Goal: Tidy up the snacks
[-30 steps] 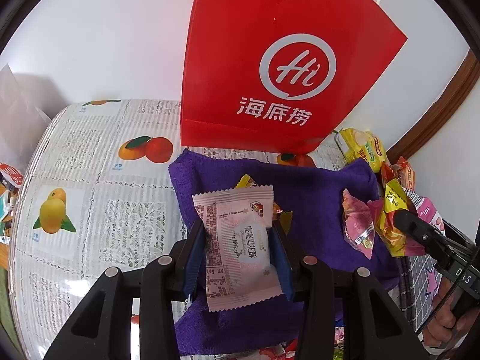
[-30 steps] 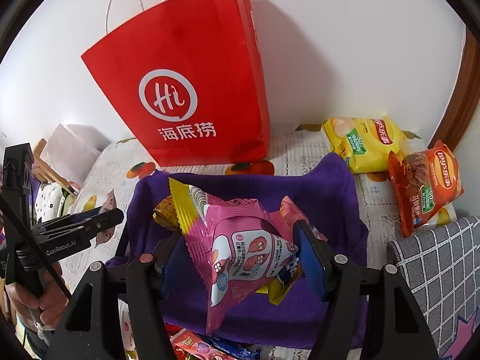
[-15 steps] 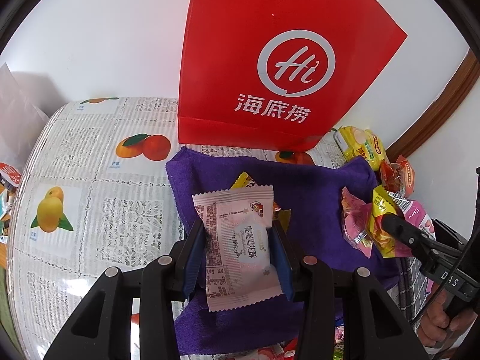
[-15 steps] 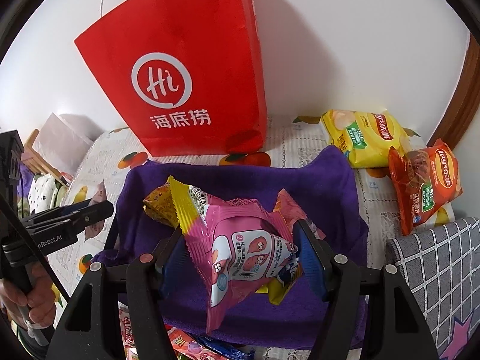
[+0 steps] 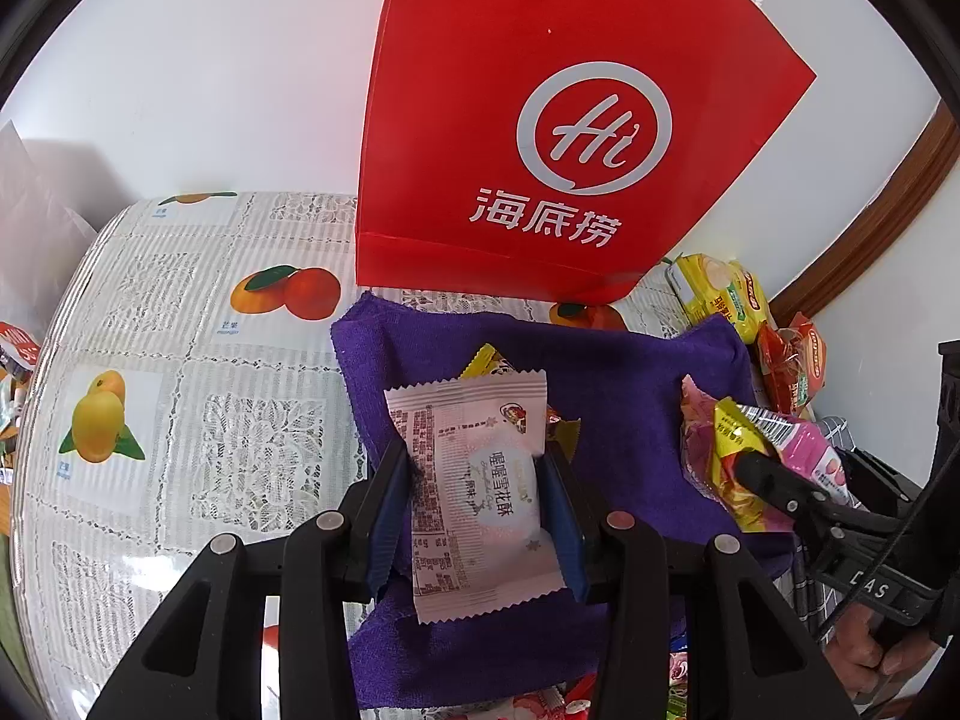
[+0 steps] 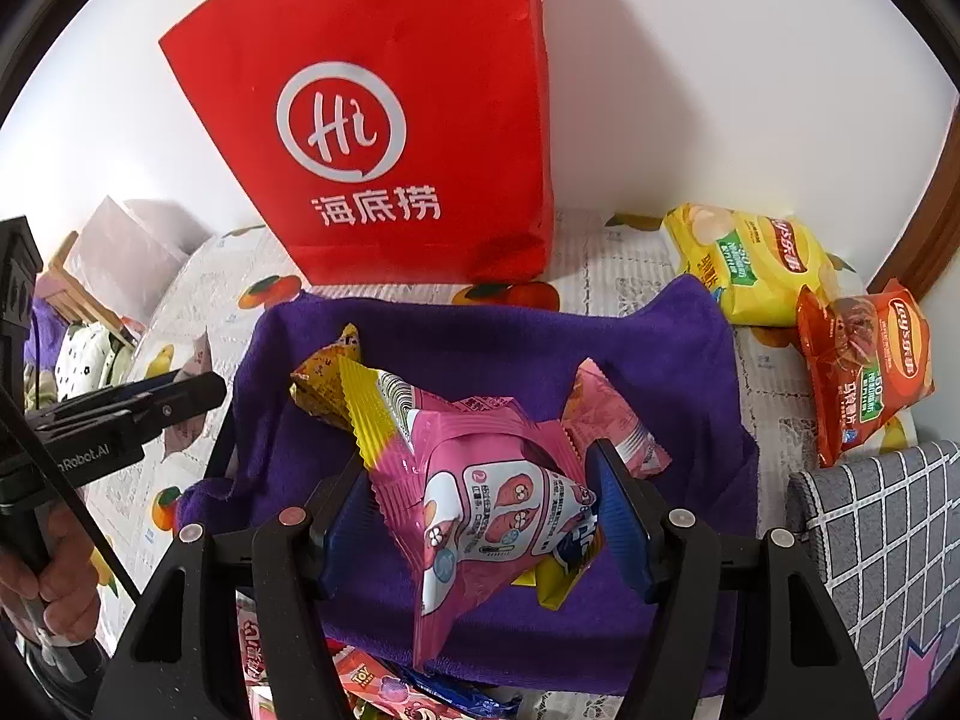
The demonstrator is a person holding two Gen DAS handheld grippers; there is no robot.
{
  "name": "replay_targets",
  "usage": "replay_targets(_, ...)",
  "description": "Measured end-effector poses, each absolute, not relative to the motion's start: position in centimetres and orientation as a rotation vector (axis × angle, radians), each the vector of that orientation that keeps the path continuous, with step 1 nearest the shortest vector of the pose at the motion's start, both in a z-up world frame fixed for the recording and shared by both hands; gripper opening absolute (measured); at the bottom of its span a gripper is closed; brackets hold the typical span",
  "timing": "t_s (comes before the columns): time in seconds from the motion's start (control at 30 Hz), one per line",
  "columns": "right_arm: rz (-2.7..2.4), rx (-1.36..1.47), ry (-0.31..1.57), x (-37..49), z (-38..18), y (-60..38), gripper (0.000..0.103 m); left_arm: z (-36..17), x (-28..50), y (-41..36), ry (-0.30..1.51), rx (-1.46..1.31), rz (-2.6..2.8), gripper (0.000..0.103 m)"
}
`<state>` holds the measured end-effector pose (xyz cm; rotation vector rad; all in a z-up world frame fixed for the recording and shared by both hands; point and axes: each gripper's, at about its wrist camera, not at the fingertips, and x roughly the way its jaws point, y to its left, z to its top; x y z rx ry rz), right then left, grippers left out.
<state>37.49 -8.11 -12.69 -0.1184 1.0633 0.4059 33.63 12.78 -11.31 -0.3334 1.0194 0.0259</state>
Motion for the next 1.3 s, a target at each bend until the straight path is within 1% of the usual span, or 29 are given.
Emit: replay_targets(1.3, 0.450, -0.256, 1.139, 36.9, -15.3, -5.1, 0.068, -11.2, 33.6, 12.9, 1.022, -0.340, 0.024, 0.041)
